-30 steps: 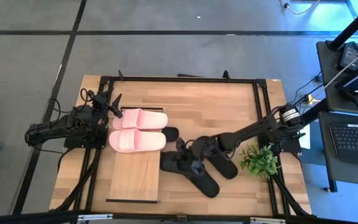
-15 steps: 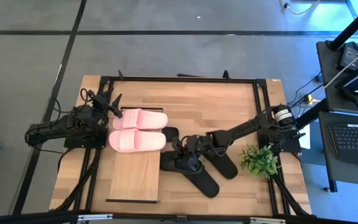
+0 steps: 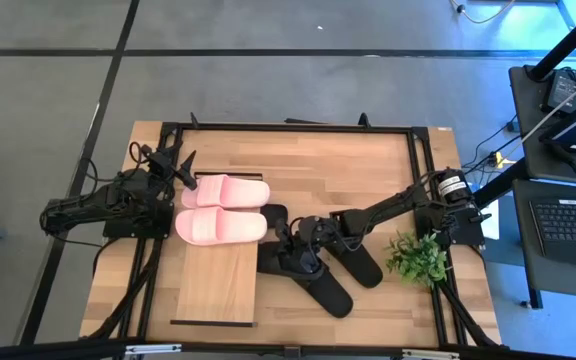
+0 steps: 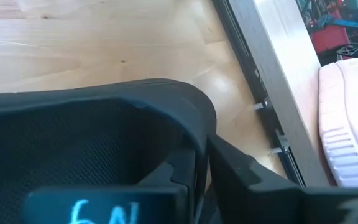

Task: Pick and place slides into the shelf
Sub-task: Put the black slipper under the shelf

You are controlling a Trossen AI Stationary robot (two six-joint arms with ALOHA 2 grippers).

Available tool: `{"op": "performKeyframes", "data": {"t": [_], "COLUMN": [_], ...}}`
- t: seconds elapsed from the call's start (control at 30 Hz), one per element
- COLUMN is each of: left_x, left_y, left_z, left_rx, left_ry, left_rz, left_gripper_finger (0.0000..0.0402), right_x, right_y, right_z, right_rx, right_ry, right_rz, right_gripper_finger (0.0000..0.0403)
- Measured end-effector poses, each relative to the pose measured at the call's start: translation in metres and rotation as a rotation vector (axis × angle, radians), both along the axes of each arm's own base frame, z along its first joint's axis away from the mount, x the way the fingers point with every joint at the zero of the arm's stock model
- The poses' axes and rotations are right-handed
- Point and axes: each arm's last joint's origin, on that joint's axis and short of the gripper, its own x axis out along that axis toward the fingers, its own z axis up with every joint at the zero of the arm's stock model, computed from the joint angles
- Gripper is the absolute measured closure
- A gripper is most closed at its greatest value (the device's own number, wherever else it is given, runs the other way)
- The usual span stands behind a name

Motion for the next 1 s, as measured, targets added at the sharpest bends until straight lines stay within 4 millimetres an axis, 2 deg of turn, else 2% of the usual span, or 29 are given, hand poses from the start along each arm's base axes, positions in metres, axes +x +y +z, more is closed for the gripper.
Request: {"op": "performKeyframes", "data": {"t": [0.3, 0.67, 0.8, 1.0], "left_x": [0.0, 0.0, 0.0, 0.0], "left_y": [0.0, 0.0, 0.0, 0.0], "left_z": [0.0, 0.0, 0.0, 0.0], "left_rx": [0.0, 0.0, 0.0, 0.0], "left_ry": [0.0, 0.0, 0.0, 0.0], "left_rz": [0.0, 0.0, 0.0, 0.0], "left_gripper_finger": [0.0185, 0.0185, 0.0185, 0.0185], "right_x": [0.0, 0.0, 0.003, 0.01], "right_y": [-0.001, -0.001, -0.001, 0.001], "right_z": [-0.001, -0.002, 0.003, 0.014], "right_rx": [0.016, 0.038, 0.036, 0.033], "right_ry": [0.014, 0.019, 0.036, 0.167], "right_rz": [-0.017, -0.037, -0.06, -0.088], "right_gripper_finger": [0.0328, 0.0247, 0.0238, 0.0237]}}
